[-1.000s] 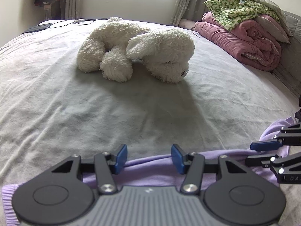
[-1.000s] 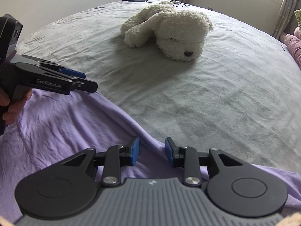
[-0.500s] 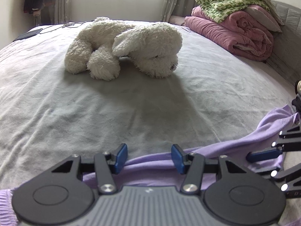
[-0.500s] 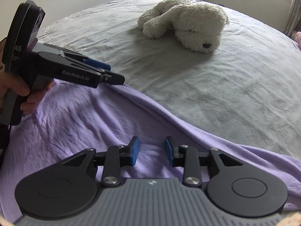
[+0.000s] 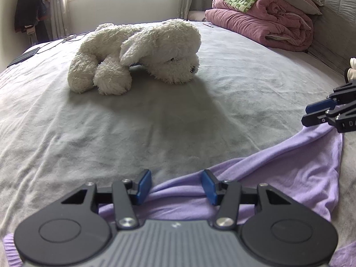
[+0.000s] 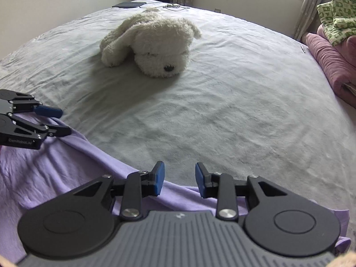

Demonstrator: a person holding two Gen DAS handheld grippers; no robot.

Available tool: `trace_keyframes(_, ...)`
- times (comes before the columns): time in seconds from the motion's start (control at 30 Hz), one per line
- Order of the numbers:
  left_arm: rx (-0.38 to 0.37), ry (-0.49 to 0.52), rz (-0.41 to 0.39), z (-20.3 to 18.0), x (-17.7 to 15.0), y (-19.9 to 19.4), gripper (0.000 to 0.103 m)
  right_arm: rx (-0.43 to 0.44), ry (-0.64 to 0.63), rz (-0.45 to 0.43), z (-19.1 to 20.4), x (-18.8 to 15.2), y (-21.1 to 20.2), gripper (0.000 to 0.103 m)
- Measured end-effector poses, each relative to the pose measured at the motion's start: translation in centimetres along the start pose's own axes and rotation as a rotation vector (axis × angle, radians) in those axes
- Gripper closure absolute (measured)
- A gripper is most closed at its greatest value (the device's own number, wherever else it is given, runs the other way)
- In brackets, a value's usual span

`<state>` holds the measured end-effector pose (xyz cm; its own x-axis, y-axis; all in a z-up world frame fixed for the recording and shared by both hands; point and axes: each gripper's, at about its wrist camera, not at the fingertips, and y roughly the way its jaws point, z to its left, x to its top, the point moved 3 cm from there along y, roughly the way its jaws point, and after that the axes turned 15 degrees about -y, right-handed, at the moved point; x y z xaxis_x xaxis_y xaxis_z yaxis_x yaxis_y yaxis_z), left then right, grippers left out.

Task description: Fold clothes

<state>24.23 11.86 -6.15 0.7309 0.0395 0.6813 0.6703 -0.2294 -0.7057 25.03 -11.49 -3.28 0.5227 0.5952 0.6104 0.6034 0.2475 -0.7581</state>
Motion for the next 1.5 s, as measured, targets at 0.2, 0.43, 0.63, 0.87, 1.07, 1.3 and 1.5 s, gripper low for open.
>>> trace_keyframes(0.2,-0.021,0.004,0.004,-0.2,0.0,-0.1,0.077,0.036,-0.047,-0.004,1.9,-1.4,0.9,0.082)
trace_keyframes(0.43,-0.046,-0.020,0.015,0.6,0.1,-1.0,0.080,0.074,0.002,-0.035,1.7,-1.8,0.3,0.078)
trace_keyframes(0.63,-0.140,0.047,0.002,-0.9,-0.2,-1.5,0.077,0.052,0.071,-0.102,1.9,-2.9,0.6,0.077)
trace_keyframes(0.87,-0.151,0.154,0.009,-2.6,-1.1,-1.1,0.074,-0.015,0.059,-0.195,2.9,-4.1,0.4,0.080)
trace_keyframes(1.07,-0.128,0.132,-0.013,-2.1,-0.8,-1.1,0.074,-0.108,-0.017,-0.212,3.9,-3.6,0.1,0.102)
trace_keyframes(1.3,-0.067,-0.005,-0.057,0.5,0.5,-1.6,0.069,-0.156,-0.032,-0.228,2.8,-2.2,-0.9,0.102)
trace_keyframes(1.5,-0.027,-0.093,-0.076,2.4,1.2,-1.9,0.061,-0.222,-0.043,-0.238,2.7,-1.3,-0.8,0.103)
